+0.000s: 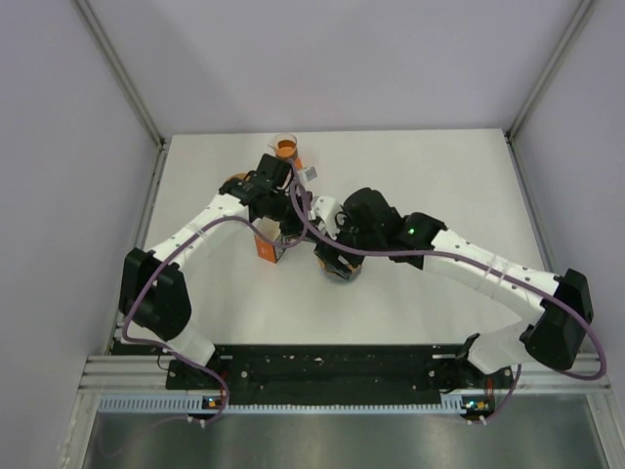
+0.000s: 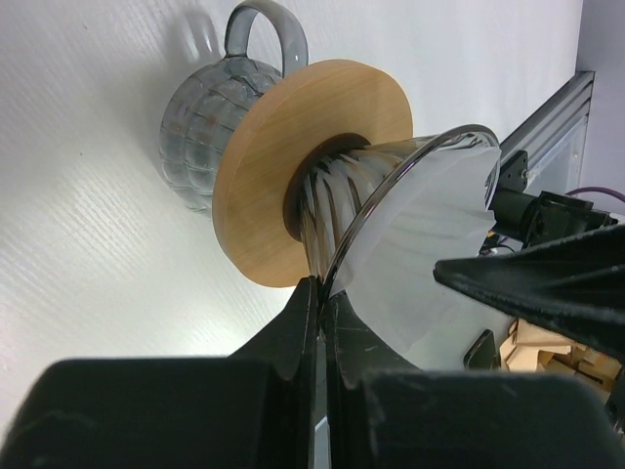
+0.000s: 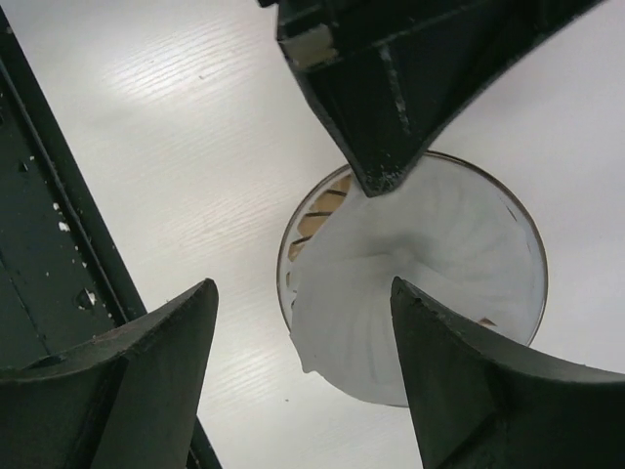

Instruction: Place the coffee filter in the dripper

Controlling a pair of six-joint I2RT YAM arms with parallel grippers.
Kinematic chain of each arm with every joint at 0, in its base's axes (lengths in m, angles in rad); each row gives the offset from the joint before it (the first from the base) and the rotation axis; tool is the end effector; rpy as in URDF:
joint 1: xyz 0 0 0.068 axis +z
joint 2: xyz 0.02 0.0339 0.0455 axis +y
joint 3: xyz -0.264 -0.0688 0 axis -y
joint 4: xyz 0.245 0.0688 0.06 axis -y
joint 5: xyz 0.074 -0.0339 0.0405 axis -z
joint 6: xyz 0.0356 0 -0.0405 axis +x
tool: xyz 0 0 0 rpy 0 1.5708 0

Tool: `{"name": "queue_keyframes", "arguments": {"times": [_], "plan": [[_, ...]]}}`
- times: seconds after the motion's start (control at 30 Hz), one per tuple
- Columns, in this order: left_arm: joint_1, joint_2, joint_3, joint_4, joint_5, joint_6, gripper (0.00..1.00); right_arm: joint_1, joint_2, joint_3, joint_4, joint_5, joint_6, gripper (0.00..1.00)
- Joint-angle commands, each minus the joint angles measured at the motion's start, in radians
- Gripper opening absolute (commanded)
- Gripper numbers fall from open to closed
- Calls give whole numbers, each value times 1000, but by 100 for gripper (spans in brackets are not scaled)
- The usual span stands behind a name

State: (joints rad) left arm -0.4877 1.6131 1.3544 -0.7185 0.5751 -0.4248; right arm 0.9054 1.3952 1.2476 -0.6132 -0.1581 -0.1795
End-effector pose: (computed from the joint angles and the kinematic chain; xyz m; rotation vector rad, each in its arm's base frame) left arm 0.2926 -0.1771 0.2865 0.3242 2.6521 -1.0650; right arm 0.1833 0.2427 0.3215 -1.2996 1.9993 0.5392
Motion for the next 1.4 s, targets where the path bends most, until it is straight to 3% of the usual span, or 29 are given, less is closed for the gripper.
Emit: {"name": "queue_keyframes", "arguments": {"times": [0.0, 0.47, 0.8, 0.97, 1.3, 1.33, 1.37], "plan": [[9, 27, 40, 8, -11, -35, 0, 90, -29, -5, 116, -52, -189, 71], [12, 44, 52, -2, -1, -37, 2, 182, 117, 9, 61, 155, -252, 63], [11, 54, 55, -6, 15, -38, 5, 181, 133, 0, 61, 233, -282, 22], [14, 57, 72, -16, 17, -25, 19, 182, 125, -11, 58, 204, -296, 2], [26, 67, 104, -33, 12, 0, 33, 182, 114, -39, 55, 169, -313, 0], [26, 65, 104, -33, 8, 1, 33, 182, 111, -39, 56, 173, -305, 1], [26, 64, 103, -33, 8, 4, 32, 182, 110, -37, 56, 183, -295, 10]]}}
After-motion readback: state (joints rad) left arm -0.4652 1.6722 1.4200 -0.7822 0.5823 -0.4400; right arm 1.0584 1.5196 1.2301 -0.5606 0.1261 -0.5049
